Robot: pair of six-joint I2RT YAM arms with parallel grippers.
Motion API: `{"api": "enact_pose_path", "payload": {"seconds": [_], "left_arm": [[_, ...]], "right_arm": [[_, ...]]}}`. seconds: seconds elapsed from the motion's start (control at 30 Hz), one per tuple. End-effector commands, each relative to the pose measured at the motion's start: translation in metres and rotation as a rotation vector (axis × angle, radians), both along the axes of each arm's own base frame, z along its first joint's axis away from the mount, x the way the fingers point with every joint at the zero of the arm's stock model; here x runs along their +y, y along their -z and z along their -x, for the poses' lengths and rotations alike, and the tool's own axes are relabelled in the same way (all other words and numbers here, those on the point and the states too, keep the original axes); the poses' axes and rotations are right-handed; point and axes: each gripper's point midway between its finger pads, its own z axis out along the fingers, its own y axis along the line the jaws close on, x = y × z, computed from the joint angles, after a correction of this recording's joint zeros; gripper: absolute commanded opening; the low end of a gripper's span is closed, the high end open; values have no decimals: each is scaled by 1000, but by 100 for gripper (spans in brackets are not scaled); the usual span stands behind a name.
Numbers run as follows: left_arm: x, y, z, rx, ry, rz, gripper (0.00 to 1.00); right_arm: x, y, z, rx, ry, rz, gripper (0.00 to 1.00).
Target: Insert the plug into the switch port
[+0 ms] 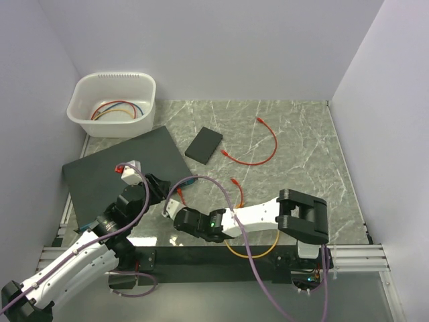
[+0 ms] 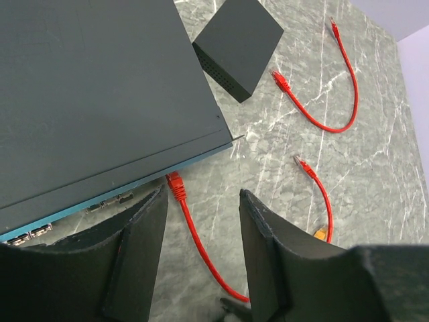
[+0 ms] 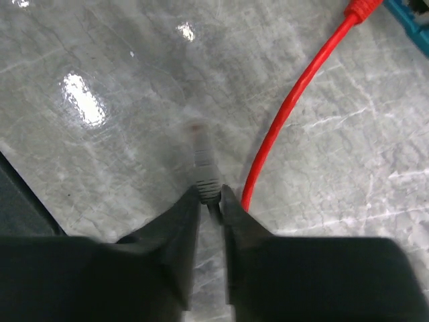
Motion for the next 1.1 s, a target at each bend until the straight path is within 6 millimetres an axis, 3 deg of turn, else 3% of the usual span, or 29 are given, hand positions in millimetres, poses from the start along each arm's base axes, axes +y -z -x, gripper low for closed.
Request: {"api": "enact_pose_path", "payload": {"seconds": [0.0,0.07,0.1,0.17,0.23,0.27,0.33,0.43,0.7,1.07], "left_arm": [[1,-11,-4,-26,-17,25,52],[0,-11,-4,-24,-15,22,52],[0,-11,-4,-23,-15,21,50],[0,-12,-4,-25,-11,21,50],[-5,-15,-2,-32,23,23,49],[-9,-19,-3,-48,40,36,49],[-21,-23,1,-60,111,54,49],[-36,-29,6,-88,195,91,48],[-76,-47,20,-163,405,234,50],[-93,-43,17,-134,456,270,47]], "right_arm": [[13,-15,-5,-33,9,-73,20],[15,-32,-7,-52,19,-133,0],[11,-33,-8,-60,26,-143,0],[12,-61,-11,-87,38,-234,0],[4,-72,-14,-86,48,-279,0],[3,-90,-14,-87,51,-335,0],[-3,-108,-19,-45,59,-415,0],[-12,-122,-26,31,77,-503,0],[-20,-125,-33,120,70,-584,0],[-20,-125,-39,103,86,-577,0]]}}
